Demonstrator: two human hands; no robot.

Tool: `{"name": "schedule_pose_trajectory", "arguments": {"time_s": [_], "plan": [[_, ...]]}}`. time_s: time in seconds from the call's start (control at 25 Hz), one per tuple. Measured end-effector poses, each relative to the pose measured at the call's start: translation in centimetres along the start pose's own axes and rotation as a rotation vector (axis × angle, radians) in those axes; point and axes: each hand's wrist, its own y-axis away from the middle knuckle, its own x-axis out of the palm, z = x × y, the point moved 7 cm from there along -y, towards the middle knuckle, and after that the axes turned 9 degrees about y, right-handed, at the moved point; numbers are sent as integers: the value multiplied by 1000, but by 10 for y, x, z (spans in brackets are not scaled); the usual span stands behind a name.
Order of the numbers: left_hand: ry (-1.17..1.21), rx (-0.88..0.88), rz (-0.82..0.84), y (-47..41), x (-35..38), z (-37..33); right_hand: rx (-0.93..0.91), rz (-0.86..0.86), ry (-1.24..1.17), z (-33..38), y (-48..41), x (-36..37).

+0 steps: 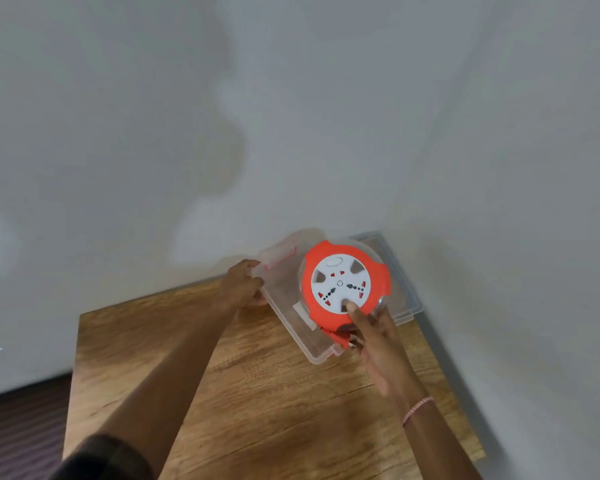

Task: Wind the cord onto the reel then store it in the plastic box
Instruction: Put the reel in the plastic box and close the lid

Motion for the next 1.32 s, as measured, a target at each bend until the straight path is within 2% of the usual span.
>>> {"name": "schedule_pose_trajectory", "arguments": {"time_s": [0.2, 0.36, 0.56, 0.68, 0.8, 1.0, 1.08, 1.2, 1.32], "plan": [[275, -96, -154, 72, -71, 75, -27, 259, 358, 24, -26, 61], [609, -166, -309, 129, -106, 128, 7, 449, 561, 4, -36, 123], [810, -181, -406, 172, -116, 160, 25, 635, 799, -29, -36, 176], [853, -180, -424, 182, -116, 163, 88, 662, 932, -45, -40, 189], [900, -219, -458, 187, -118, 164, 226, 638, 929, -62, -42, 187], [912, -248, -452, 190, -116, 162, 310, 533, 1099, -70, -52, 183], [911, -262, -432, 191, -114, 160, 223, 541, 1287, -67, -56, 186], [896, -308, -424, 190, -113, 158, -55, 507, 1710, -57, -57, 193], [865, -336, -364, 189, -115, 155, -253, 421, 1866, -47, -53, 193]]}}
